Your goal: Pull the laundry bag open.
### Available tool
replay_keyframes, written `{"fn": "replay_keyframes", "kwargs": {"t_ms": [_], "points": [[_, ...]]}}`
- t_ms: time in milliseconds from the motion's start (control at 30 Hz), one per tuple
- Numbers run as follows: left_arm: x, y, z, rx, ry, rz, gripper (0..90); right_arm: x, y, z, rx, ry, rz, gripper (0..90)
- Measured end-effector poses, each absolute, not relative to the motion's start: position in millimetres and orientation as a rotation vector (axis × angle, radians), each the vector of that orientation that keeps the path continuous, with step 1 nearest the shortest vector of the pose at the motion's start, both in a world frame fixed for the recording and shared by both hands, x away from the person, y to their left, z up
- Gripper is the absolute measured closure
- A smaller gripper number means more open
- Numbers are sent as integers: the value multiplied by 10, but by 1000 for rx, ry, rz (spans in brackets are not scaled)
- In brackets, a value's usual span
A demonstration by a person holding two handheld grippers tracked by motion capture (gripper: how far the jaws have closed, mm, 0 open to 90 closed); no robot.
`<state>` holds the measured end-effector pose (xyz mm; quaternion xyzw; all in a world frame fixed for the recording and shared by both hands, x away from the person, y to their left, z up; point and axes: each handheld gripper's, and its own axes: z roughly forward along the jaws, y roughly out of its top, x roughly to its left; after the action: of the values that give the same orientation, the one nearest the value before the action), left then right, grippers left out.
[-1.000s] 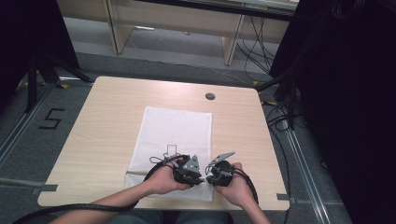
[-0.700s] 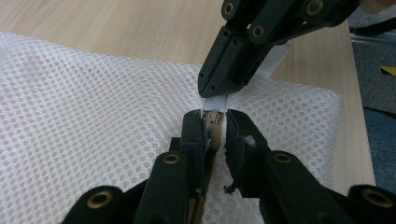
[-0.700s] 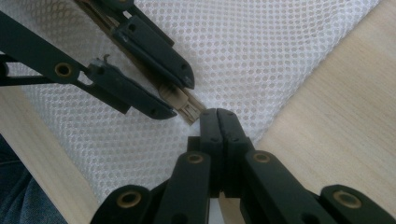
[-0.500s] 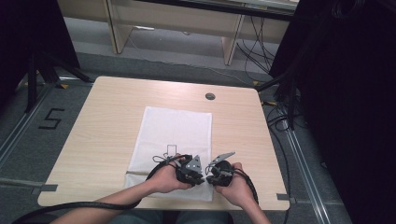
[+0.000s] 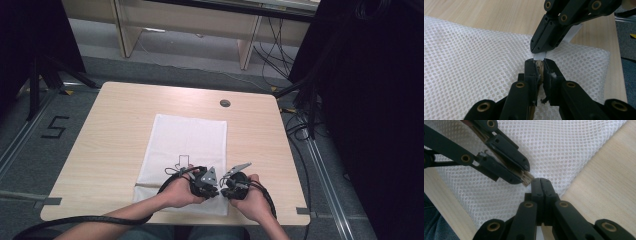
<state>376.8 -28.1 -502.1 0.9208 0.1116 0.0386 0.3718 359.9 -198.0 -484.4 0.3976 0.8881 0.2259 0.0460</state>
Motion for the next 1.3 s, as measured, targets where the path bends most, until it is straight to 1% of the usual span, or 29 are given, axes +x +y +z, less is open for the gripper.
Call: {"fn": "replay_keyframes", "kwargs": {"t_ms": [133,200,300,467,800,1133,1300], "points": [[3767,-275,-5003,2372,263,112,815,3613,-1978,-4849,1171,2705,683,900],[3758,-274,-5004,2369,278,102,815,3594,-1958,-4839,1208,2710,667,900],[3754,-275,-4997,2366,275,104,815,3611,-1959,-4845,1179,2710,670,900],[3752,-274,-4969,2372,237,125,816,3624,-1969,-4846,1165,2712,670,900],[3731,-203,-4930,2356,274,111,816,3625,-1970,-4846,1166,2713,671,900],[3728,-178,-4931,2347,253,122,816,3628,-1988,-4851,1183,2713,688,900],[3718,-126,-4913,2339,273,108,816,3625,-1986,-4849,1189,2715,687,900]]}}
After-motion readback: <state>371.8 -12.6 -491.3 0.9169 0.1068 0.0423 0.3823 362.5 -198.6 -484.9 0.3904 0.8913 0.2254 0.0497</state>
